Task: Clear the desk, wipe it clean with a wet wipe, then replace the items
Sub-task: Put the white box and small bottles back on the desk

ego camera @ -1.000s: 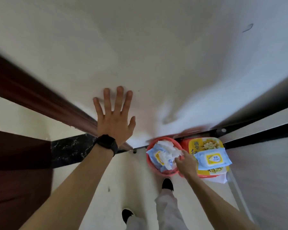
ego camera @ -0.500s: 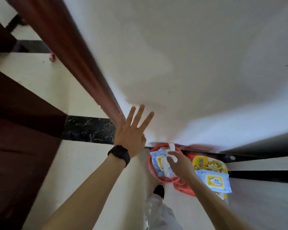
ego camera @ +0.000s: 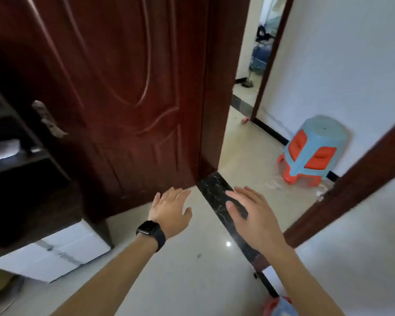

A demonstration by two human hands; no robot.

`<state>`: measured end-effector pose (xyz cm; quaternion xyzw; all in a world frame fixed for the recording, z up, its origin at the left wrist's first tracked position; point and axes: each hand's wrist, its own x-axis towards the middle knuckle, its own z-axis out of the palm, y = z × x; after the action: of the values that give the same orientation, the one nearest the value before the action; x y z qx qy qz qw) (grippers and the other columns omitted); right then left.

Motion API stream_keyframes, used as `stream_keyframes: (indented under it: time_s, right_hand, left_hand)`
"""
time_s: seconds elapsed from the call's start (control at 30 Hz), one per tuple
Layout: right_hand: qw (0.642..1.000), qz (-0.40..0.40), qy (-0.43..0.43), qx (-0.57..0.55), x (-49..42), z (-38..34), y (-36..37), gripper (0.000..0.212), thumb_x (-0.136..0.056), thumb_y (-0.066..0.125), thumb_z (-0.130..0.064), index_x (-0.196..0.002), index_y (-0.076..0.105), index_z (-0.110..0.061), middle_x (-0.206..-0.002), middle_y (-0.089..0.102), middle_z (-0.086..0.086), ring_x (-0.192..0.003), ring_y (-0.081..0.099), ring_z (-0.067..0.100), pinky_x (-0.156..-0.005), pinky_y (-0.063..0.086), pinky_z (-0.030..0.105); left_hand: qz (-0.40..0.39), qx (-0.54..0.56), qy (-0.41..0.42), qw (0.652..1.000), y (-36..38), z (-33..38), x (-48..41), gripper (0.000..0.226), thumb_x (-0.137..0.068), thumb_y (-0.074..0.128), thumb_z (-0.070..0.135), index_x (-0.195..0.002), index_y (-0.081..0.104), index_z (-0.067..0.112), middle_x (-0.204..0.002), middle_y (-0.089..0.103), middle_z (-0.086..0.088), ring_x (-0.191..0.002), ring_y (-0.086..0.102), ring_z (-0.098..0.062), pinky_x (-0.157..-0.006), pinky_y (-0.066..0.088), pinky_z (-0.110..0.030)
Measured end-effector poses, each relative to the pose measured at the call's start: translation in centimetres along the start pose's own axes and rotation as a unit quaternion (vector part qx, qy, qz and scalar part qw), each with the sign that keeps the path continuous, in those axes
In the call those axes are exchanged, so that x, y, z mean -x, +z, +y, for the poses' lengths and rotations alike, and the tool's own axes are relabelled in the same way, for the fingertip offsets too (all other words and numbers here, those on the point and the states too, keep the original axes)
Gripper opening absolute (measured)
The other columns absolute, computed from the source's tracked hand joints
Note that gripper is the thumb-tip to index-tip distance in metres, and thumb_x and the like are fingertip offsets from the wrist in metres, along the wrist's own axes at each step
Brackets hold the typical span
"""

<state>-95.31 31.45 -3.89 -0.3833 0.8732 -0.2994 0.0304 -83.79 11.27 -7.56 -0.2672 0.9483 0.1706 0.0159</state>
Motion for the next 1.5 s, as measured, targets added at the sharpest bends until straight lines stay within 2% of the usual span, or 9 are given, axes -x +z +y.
stream_keyframes:
  time_s: [0.27, 0.47, 0.77, 0.97, 1.17, 1.23, 1.3, 1.37, 1.5]
  right_hand:
    - [0.968, -0.052, -0.24, -0.044, -6.5, -24.0, 11.7, 0.035, -0.095, 0.061, -0.035, -0.129, 0.064, -0.029, -0.138, 0.057, -0.007, -0.139, 0.039, 0.017, -0.115, 0.03, 0.029]
    - [0.939, -0.092, -0.323, -0.07, -8.1, -35.8, 17.8, 0.039, -0.095, 0.06, -0.036, -0.133, 0.061, -0.029, -0.14, 0.055, -0.009, -0.139, 0.035, 0.01, -0.113, 0.019, 0.017]
    - [0.91, -0.202, -0.354, -0.075, -14.9, -45.5, 29.7, 0.046, -0.097, 0.055, -0.04, -0.142, 0.05, -0.031, -0.143, 0.049, -0.016, -0.138, 0.034, 0.003, -0.11, 0.018, 0.013]
    - [0.903, -0.292, -0.306, -0.075, -22.9, -49.7, 41.1, 0.051, -0.097, 0.054, -0.043, -0.145, 0.044, -0.029, -0.146, 0.047, -0.013, -0.136, 0.04, 0.008, -0.107, 0.03, 0.019]
    - [0.898, -0.385, -0.206, -0.052, -30.7, -54.2, 51.9, 0.069, -0.092, 0.062, -0.046, -0.15, 0.033, -0.023, -0.147, 0.048, 0.001, -0.133, 0.047, 0.016, -0.109, 0.038, 0.032]
    - [0.908, -0.373, -0.182, -0.065, -32.9, -56.3, 54.5, 0.076, -0.088, 0.067, -0.044, -0.151, 0.031, -0.02, -0.143, 0.05, 0.003, -0.122, 0.054, 0.015, -0.101, 0.041, 0.029]
    - [0.913, -0.365, -0.166, -0.079, -34.4, -58.2, 56.7, 0.083, -0.084, 0.073, -0.042, -0.151, 0.029, -0.02, -0.14, 0.05, 0.003, -0.108, 0.058, 0.012, -0.092, 0.042, 0.025]
    - [0.917, -0.354, -0.159, -0.095, -35.2, -59.5, 58.6, 0.091, -0.079, 0.078, -0.042, -0.151, 0.027, -0.021, -0.144, 0.045, 0.006, -0.117, 0.056, 0.018, -0.095, 0.045, 0.03]
    - [0.915, -0.363, -0.143, -0.1, -36.3, -60.9, 61.9, 0.099, -0.072, 0.082, -0.049, -0.15, 0.025, -0.026, -0.148, 0.04, 0.009, -0.134, 0.045, 0.028, -0.105, 0.044, 0.041]
  left_hand:
    - [0.153, -0.002, -0.215, 0.965, -11.8, -23.1, 13.6, 0.052, -0.096, 0.043, 0.044, -0.147, 0.039, 0.036, -0.155, 0.036, 0.007, -0.148, 0.02, -0.019, -0.121, 0.015, -0.045]
    - [0.201, -0.036, -0.313, 0.928, -16.6, -34.1, 21.6, 0.053, -0.096, 0.042, 0.047, -0.148, 0.036, 0.037, -0.156, 0.036, 0.008, -0.148, 0.022, -0.018, -0.12, 0.018, -0.045]
    - [0.222, -0.031, -0.409, 0.885, -19.8, -47.7, 22.9, 0.05, -0.094, 0.043, 0.046, -0.144, 0.041, 0.038, -0.149, 0.043, 0.013, -0.143, 0.032, -0.015, -0.117, 0.025, -0.04]
    - [0.214, 0.144, -0.436, 0.862, -19.8, -57.7, 15.0, 0.046, -0.09, 0.053, 0.045, -0.135, 0.053, 0.034, -0.135, 0.058, 0.007, -0.125, 0.053, -0.017, -0.104, 0.042, -0.033]
    - [0.2, 0.403, -0.476, 0.755, -18.1, -65.5, 5.7, 0.037, -0.09, 0.063, 0.045, -0.121, 0.066, 0.025, -0.118, 0.069, 0.006, -0.112, 0.062, -0.014, -0.095, 0.046, -0.024]
    - [0.218, 0.493, -0.491, 0.684, -17.8, -67.4, 3.1, 0.036, -0.088, 0.064, 0.049, -0.113, 0.069, 0.024, -0.111, 0.071, 0.004, -0.102, 0.064, -0.014, -0.092, 0.05, -0.028]
    - [0.22, 0.574, -0.508, 0.603, -17.8, -69.1, 1.0, 0.04, -0.089, 0.062, 0.052, -0.111, 0.067, 0.019, -0.107, 0.071, 0.001, -0.093, 0.064, -0.014, -0.077, 0.051, -0.03]
    - [0.211, 0.624, -0.521, 0.543, -18.2, -70.5, -0.8, 0.045, -0.092, 0.058, 0.054, -0.115, 0.063, 0.016, -0.11, 0.069, -0.002, -0.09, 0.061, -0.017, -0.062, 0.042, -0.026]
    - [0.208, 0.661, -0.532, 0.486, -18.6, -73.6, -4.5, 0.054, -0.092, 0.053, 0.058, -0.116, 0.063, 0.01, -0.114, 0.067, -0.006, -0.093, 0.06, -0.02, -0.057, 0.034, -0.025]
